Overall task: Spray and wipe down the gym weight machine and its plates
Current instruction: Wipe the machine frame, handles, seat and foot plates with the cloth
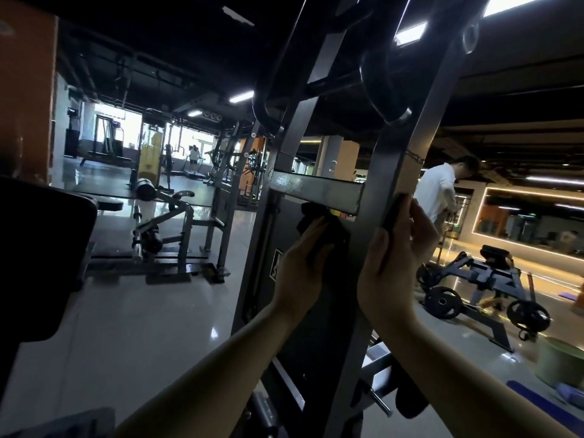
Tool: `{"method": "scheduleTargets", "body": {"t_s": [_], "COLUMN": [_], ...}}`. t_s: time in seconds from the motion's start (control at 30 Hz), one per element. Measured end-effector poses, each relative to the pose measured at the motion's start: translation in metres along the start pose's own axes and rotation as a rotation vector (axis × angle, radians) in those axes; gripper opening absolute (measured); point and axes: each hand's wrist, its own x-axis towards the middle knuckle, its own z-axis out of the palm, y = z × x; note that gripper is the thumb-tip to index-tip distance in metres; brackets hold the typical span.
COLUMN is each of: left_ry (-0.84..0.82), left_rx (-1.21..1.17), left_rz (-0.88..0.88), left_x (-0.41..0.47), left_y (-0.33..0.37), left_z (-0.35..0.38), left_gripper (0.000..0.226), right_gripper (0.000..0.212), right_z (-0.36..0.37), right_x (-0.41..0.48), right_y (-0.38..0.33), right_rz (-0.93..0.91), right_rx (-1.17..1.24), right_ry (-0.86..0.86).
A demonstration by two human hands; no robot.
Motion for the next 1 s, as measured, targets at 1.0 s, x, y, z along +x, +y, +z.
{"method": "scheduleTargets", "body": {"t_s": [1.0], "left_ry": [-0.009], "left_rx": [-0.035], "left_rz": [-0.336], "left_x": [0.045], "left_y": [-0.08], "left_z": [-0.024], "left_gripper": [0.046], "right_gripper": [0.054], "right_z": [0.006], "right_x": [0.0], "right_y": [0.002], "right_rz": [0.006], "right_rx": [0.032], "right_ry": [0.012]}}
